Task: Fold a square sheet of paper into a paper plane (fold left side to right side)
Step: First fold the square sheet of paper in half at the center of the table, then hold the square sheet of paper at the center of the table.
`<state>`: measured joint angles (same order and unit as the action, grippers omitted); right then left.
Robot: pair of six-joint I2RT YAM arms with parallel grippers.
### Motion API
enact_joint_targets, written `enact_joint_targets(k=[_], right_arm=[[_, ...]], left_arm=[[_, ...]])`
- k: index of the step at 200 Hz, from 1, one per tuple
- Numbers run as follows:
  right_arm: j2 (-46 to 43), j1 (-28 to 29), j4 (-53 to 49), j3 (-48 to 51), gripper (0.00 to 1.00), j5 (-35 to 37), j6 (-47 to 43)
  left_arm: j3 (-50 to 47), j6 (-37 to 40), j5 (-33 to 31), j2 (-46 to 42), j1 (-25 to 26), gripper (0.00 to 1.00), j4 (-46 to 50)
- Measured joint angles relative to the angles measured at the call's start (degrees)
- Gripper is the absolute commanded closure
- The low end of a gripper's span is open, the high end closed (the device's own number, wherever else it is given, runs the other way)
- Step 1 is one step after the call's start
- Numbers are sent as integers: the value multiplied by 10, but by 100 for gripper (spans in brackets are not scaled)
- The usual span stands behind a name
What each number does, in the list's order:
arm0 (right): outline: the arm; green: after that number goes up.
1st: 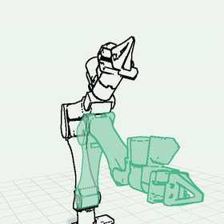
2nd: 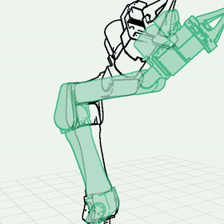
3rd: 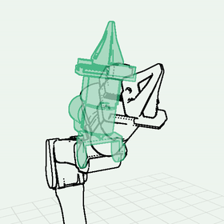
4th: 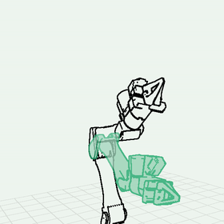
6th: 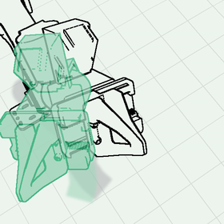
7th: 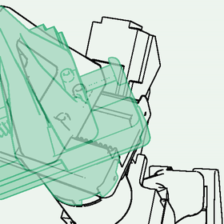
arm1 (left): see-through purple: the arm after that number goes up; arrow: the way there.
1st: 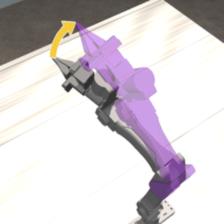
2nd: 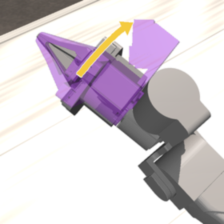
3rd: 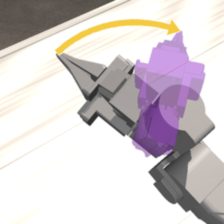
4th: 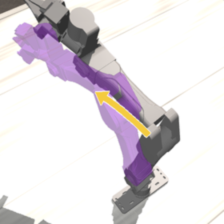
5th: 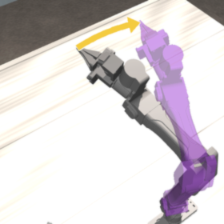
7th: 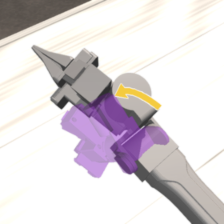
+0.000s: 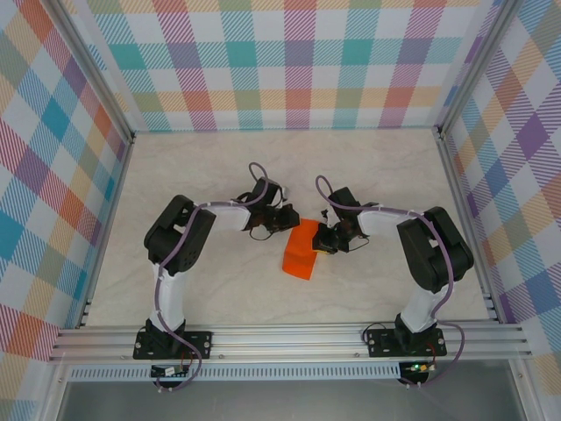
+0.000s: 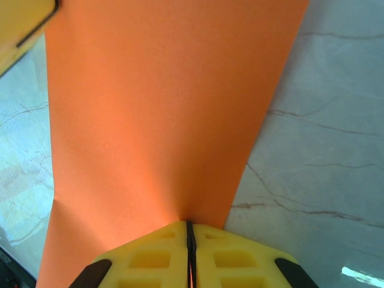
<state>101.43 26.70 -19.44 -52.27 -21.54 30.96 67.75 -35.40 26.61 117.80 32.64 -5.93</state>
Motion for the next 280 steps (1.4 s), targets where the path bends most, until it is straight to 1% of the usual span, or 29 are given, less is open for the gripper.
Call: enact_joint_targets(k=[63, 96, 111, 124, 144, 159, 171, 199, 221, 280], right_arm=[[0, 0, -1, 0, 91, 0, 0], [0, 0, -1, 0, 91, 0, 0], [0, 0, -1, 0, 91, 0, 0], [0, 0, -1, 0, 91, 0, 0], [0, 0, -1, 0, 90, 0, 0], [0, 0, -1, 0, 90, 0, 0], [0, 0, 1, 0, 91, 0, 0], [0, 0, 1, 0, 90, 0, 0], [0, 0, 1, 0, 90, -1, 0], [-3, 0, 12, 6, 90, -12, 3]], left_arm=[[33, 3, -32, 17, -3, 89, 7], [31, 9, -44, 12, -18, 87, 12], [8, 20, -56, -17, -30, 86, 17], [-20, 31, -64, -64, -38, 86, 29], [-52, 38, -58, -140, -40, 86, 28], [-65, 40, -42, -181, -30, 86, 23], [-70, 41, -29, -191, -14, 87, 12], [-92, 30, -6, -172, 43, 87, -11], [-103, 22, -5, -140, 73, 87, -15], [-117, 13, -16, -103, 77, 88, -17]])
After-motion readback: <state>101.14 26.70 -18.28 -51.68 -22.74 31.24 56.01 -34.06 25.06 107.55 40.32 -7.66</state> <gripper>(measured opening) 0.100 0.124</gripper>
